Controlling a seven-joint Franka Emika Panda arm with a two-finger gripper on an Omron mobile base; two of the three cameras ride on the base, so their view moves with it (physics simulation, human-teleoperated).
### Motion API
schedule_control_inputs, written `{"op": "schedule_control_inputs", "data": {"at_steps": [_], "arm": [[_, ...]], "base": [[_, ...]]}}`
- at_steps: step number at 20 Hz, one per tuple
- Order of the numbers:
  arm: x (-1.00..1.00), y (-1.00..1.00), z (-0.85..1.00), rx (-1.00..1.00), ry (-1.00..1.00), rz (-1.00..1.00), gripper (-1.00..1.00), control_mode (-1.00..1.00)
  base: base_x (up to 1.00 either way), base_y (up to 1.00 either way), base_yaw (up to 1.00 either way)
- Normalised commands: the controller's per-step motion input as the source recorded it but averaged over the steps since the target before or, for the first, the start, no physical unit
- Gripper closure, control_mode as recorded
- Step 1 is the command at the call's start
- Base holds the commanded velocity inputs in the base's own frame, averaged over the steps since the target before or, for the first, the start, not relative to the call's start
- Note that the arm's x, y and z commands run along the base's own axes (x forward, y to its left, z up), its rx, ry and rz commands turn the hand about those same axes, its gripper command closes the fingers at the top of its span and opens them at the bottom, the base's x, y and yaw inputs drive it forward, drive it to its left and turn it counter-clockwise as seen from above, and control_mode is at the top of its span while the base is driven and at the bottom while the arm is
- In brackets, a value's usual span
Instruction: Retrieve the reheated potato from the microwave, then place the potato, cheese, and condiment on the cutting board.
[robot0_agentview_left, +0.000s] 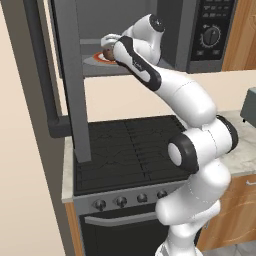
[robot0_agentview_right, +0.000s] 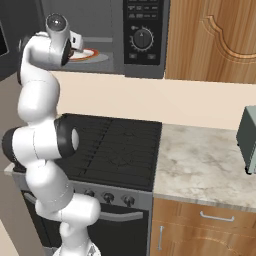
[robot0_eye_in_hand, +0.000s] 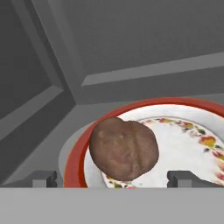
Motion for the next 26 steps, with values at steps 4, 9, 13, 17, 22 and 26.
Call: {"op": "schedule_control_inputs", "data": {"at_steps": [4, 9, 13, 17, 22, 26], "arm": [[0.34, 0.06, 0.0, 0.0, 0.12, 0.08, -1.0, -1.0], [0.32, 0.01, -0.02, 0.0, 0.03, 0.07, -1.0, -1.0], [0.23, 0.01, -0.04, -0.01, 0.0, 0.09, -1.0, -1.0], [0.21, 0.03, -0.13, -0.03, 0.0, 0.09, -1.0, -1.0], [0.31, 0.05, -0.11, -0.02, 0.0, 0.06, -1.0, -1.0], [0.27, 0.02, -0.09, -0.02, 0.0, 0.05, -1.0, -1.0]], "base": [[0.0, 0.0, 0.0], [0.0, 0.0, 0.0], [0.0, 0.0, 0.0], [0.0, 0.0, 0.0], [0.0, 0.0, 0.0], [0.0, 0.0, 0.0]]}}
